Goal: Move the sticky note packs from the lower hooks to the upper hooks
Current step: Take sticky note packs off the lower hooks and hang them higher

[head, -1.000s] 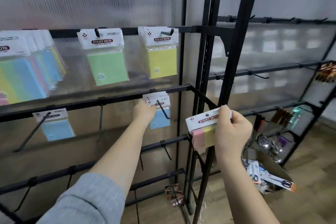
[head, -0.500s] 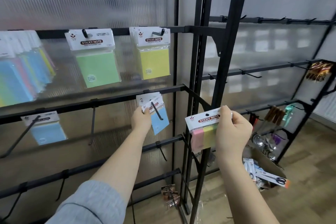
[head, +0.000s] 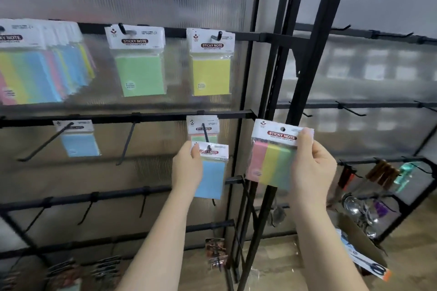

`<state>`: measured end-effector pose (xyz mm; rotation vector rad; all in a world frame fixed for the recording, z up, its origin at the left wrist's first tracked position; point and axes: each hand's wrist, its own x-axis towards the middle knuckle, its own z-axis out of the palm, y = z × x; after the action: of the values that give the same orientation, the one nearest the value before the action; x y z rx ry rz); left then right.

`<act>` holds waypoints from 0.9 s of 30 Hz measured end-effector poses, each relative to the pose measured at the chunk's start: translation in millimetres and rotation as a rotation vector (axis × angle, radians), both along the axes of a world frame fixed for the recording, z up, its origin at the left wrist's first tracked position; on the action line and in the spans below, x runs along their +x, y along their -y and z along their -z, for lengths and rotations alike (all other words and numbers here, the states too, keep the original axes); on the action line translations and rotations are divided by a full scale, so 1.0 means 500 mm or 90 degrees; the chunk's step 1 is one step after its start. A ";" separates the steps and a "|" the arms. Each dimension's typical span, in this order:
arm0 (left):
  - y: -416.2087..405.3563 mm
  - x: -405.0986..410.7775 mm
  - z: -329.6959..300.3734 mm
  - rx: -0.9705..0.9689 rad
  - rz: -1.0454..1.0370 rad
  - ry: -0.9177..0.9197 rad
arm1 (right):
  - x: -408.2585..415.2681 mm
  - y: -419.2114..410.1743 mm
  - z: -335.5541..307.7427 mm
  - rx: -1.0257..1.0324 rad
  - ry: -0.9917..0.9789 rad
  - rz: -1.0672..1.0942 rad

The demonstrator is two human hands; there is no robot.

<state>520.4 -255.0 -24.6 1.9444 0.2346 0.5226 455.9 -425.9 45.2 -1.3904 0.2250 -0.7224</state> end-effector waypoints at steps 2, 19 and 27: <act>-0.001 -0.023 -0.001 0.012 0.010 0.013 | 0.005 0.007 0.000 -0.013 -0.006 -0.018; -0.139 -0.144 -0.072 0.053 -0.226 0.036 | -0.020 -0.043 -0.013 -0.079 -0.015 -0.194; -0.297 -0.215 -0.109 0.065 -0.330 0.051 | -0.041 -0.202 -0.024 -0.074 -0.005 -0.283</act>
<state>413.1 -106.3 29.8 1.9530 0.6812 0.9639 435.2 -325.1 57.0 -1.4859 -0.1219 -0.3642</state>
